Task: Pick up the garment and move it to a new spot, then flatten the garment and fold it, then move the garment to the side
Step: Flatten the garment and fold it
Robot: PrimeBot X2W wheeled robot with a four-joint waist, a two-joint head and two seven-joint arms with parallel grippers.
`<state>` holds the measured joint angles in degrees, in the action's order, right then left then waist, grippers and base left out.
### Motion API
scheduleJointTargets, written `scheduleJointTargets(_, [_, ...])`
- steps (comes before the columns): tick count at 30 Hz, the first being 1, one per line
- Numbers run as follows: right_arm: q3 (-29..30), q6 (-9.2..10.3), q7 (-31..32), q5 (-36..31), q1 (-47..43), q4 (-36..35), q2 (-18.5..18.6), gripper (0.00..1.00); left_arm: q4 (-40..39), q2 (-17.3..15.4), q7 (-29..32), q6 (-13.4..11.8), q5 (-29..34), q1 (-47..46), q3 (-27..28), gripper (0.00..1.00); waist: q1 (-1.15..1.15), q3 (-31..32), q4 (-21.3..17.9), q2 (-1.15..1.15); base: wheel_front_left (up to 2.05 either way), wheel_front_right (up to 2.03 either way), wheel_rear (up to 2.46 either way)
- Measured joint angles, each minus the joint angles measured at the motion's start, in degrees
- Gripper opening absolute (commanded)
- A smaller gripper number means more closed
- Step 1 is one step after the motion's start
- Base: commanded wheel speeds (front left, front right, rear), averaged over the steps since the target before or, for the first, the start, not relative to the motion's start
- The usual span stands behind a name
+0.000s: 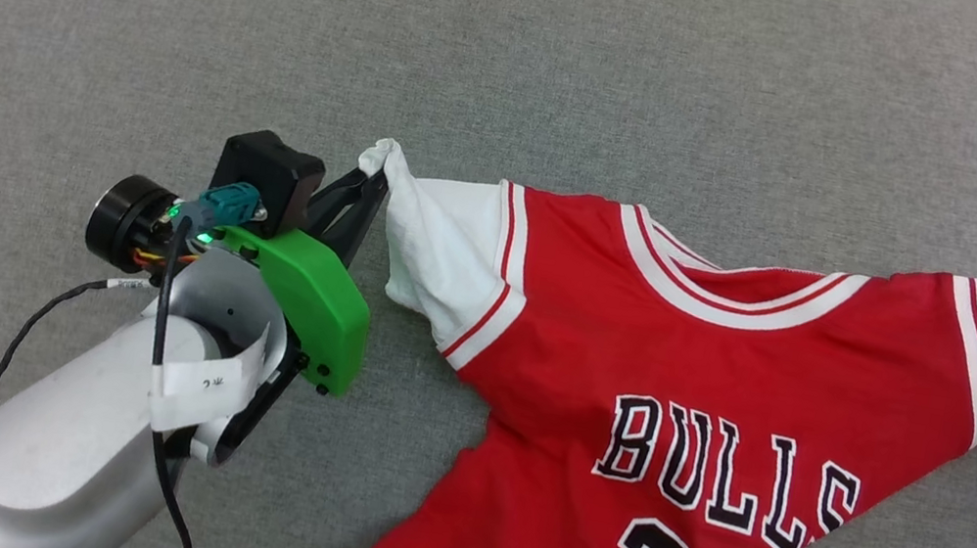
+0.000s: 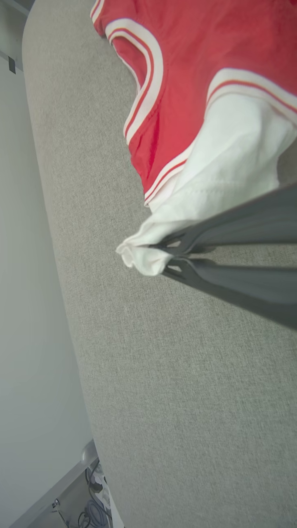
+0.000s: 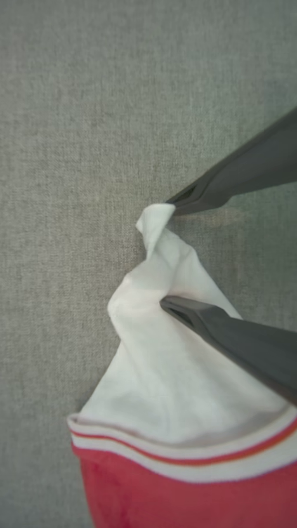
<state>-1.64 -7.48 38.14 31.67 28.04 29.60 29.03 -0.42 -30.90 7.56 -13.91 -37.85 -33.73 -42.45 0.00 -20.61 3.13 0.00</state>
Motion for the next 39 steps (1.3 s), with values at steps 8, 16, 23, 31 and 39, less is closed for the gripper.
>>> scheduleJointTargets(8, [-3.9, 0.01, 0.9, 3.9, 1.6, 0.1, 1.7, 0.00, 0.3, 0.1, -0.6, -0.1, -0.1, 0.0, 0.2, 0.00, 0.00, -0.9, 0.0, 0.00, 0.00, 0.00, 0.00])
scheduleJointTargets(16, [-5.9, 0.00, -1.6, 5.4, 2.6, 0.1, 2.7, 0.00, 2.2, 0.1, -2.5, -0.1, -0.9, 0.1, 0.7, 0.00, 0.00, 2.2, -0.5, 0.00, 0.00, 0.00, 0.00])
scheduleJointTargets(23, [-6.3, -0.04, -4.0, 5.0, 3.7, -3.8, 4.3, 0.00, 5.9, 0.0, -5.4, 0.2, -1.5, -0.2, 3.2, 0.00, 0.00, 6.7, -1.3, 0.00, 0.00, 0.00, 0.00])
scheduleJointTargets(31, [-5.7, -0.05, -5.1, 2.5, 7.8, -6.2, 4.5, 0.00, 15.9, 2.2, -7.6, 3.6, -4.4, -6.8, 6.1, 0.00, 0.00, 12.0, -2.7, 0.00, 0.00, 0.00, 0.00])
scheduleJointTargets(39, [-4.2, -0.05, -6.5, -1.7, 18.4, -6.2, 2.7, 0.00, 28.8, 6.8, -10.6, 6.4, -6.4, -20.2, 9.3, 0.00, 0.00, 12.9, -4.5, 0.00, 0.00, 0.00, 0.00])
